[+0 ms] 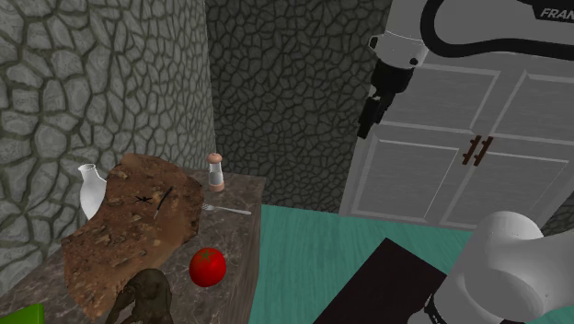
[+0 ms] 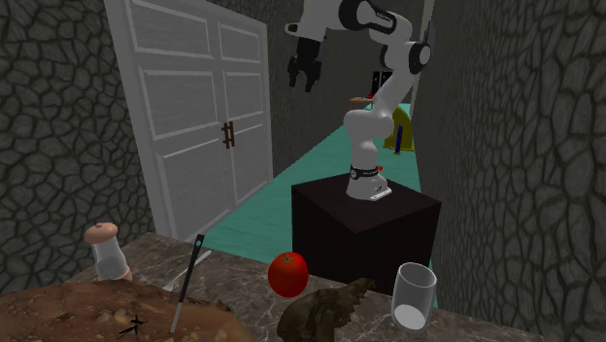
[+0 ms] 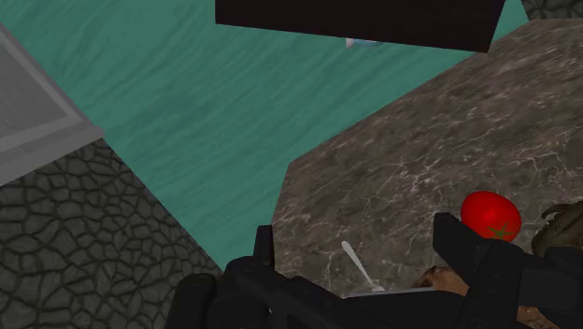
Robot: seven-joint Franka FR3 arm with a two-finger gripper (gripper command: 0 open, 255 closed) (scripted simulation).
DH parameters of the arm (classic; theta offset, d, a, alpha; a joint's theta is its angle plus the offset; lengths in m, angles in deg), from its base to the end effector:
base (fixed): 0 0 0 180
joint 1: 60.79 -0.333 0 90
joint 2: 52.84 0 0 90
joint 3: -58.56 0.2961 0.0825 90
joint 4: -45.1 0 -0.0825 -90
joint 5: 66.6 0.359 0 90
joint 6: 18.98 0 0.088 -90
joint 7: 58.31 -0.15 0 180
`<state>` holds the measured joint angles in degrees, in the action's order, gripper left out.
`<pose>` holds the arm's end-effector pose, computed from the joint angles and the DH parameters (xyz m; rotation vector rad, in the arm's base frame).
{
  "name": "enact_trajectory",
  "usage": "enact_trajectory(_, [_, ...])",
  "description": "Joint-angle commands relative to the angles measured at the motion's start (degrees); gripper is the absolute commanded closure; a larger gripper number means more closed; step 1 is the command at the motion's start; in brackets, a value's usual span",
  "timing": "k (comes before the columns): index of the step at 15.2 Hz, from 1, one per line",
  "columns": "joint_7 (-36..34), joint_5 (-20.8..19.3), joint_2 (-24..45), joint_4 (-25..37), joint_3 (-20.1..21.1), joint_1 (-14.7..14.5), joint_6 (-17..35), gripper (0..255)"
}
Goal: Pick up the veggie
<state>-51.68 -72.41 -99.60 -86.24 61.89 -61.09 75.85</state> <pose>0.3037 0.0098 0.5809 2.9706 0.2443 0.2586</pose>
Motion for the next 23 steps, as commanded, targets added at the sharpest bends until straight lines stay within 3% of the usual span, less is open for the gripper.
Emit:
enact_trajectory(1, [0.0,0.0,0.0,0.0,0.0,0.0,0.0,0])
enact_trajectory(12, [-8.79,10.2,21.37,3.87,2.13,-1.25,7.45,0])
enact_trajectory(23, [-14.07,21.02,44.61,13.58,3.61,-3.24,12.81,0])
